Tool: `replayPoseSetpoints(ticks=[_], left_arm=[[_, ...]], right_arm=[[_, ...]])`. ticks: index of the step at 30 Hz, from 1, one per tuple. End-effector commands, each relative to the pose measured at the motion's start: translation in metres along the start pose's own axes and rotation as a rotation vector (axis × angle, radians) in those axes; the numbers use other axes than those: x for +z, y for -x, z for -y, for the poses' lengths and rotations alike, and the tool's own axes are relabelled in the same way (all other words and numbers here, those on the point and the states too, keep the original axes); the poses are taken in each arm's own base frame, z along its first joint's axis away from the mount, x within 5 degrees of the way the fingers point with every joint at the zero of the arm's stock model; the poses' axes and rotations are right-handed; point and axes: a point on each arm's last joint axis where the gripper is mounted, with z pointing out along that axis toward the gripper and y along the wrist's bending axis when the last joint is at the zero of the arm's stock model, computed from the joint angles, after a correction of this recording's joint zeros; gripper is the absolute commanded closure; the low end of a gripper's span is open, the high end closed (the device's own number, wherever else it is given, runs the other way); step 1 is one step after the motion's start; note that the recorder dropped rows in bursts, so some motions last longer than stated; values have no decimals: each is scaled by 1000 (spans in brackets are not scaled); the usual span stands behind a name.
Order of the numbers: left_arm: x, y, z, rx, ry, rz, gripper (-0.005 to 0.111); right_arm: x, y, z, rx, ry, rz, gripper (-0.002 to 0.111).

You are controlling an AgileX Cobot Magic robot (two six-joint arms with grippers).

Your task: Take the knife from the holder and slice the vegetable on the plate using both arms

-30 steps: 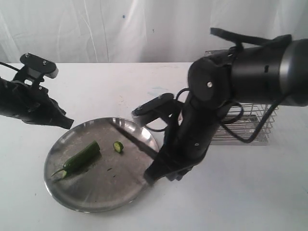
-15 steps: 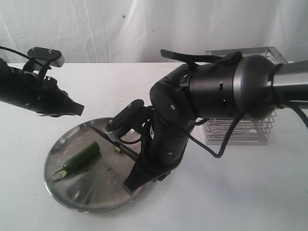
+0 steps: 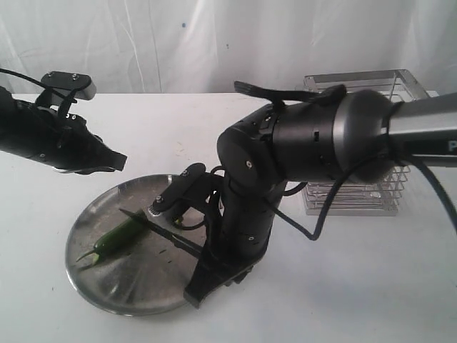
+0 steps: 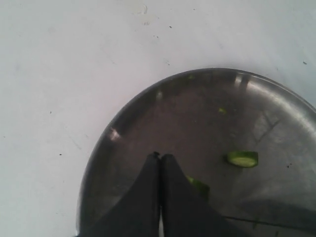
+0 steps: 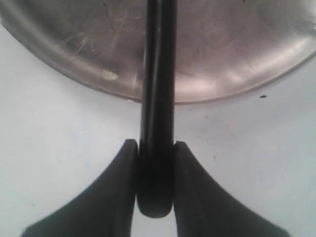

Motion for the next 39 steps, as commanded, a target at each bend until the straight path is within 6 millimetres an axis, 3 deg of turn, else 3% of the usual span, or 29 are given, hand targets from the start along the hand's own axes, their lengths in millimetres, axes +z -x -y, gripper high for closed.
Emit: replayPoseSetpoints(ticks=[1,13,39], left_arm=[[8,-4,0,-38,-38,-36,107],[11,-5,-1,-15,-31,-32,107],[11,-4,2,-49,-63,-26,107]], right_arm=[[9,4,2,29,-18,21,108],[8,11,4,64,-31,95,108],[9,8,0,102,9,58,108]])
